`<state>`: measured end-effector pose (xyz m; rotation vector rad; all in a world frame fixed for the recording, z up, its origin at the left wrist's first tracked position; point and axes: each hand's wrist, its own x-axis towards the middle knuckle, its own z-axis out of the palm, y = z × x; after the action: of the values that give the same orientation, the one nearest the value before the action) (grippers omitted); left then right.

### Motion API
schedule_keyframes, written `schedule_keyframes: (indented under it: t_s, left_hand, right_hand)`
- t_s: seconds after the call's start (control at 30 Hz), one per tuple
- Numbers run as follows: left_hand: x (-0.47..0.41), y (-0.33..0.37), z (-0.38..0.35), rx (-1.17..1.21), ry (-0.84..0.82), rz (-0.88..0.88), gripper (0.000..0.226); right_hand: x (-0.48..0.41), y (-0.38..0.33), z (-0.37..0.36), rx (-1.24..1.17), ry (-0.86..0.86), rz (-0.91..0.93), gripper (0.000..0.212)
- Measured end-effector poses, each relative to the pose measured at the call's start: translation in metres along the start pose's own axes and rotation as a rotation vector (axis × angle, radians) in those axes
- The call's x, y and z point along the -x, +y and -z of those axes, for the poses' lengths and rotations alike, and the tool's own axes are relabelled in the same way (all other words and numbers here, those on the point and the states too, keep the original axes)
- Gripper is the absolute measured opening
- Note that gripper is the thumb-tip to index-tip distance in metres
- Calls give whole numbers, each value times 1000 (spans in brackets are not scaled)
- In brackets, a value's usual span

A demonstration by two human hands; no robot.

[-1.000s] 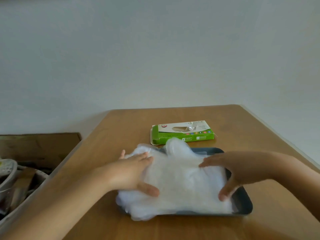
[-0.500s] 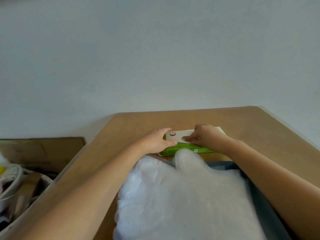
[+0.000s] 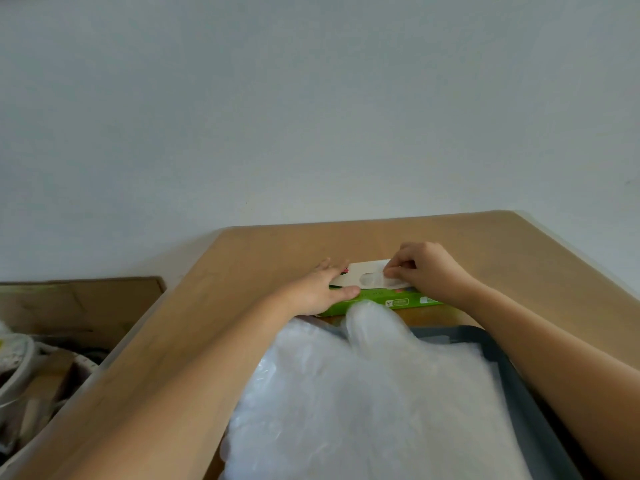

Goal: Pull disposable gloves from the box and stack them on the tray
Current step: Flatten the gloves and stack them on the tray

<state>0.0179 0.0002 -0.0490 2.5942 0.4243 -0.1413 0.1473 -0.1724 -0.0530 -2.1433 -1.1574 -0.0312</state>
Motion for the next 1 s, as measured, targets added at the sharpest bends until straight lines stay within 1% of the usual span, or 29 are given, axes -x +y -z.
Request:
schedule_keyframes:
  t_s: [0.1,0.2,0.3,0.4,0.43,0.47,0.5,0.57,0.6,0.63,0.7,0.73,0.77,0.83,0.87,0.9,1.0]
  left_hand:
    - [0,2,1,-19,-11,13,68]
    - [0,2,1,-27,-18,14,66]
    - [0,3,1,-35,-33,9,65]
    - [-1,3,1,-28,-39,12,65]
    - [-1,3,1,-29,-40,18,65]
    - [-2,3,1,-41,-39,26,65]
    - [-4,3,1,-62,-32,34,65]
    - [-8,7,3,-68,20,27,65]
    - [-9,10,3,-31,59,8,63]
    - [-10,16,4,24,92,-12,60]
    - [-12,25,4,125,122,-43,58]
    - [-13,29,4,148,129,-44,57]
    - [-15,33,3,150,144,-40,52]
    - [-18,37,0,132,203,-31,31]
    - [-19,38,-1,143,241,-26,21]
    - [-21,37,-2,172,274,-20,17]
    - [-22,36,-1,318,353,25,17]
  right_hand:
    - [-1,0,0,-33,51,-26,9]
    - [-2,0,0,-104,103,-118,10]
    - [-4,3,0,-227,187,-262,14]
    - [-6,9,5,-462,345,-414,15]
    - [-5,11,7,-512,371,-424,17]
    - [-5,12,9,-506,351,-389,17]
    - [-3,12,11,-467,283,-328,19]
    - [1,9,13,-337,78,-224,38]
    - [3,6,12,-272,11,-191,44]
    - [4,5,11,-216,-12,-160,40]
    - [6,0,6,-117,7,-102,21]
    - [6,-2,5,-57,23,-65,19]
    - [6,-3,5,1,38,-28,25]
    - [5,-2,4,27,67,0,39]
    - [4,-1,5,-5,77,-24,42]
    - [4,1,6,-65,86,-66,41]
    - [4,9,10,-288,112,-188,26]
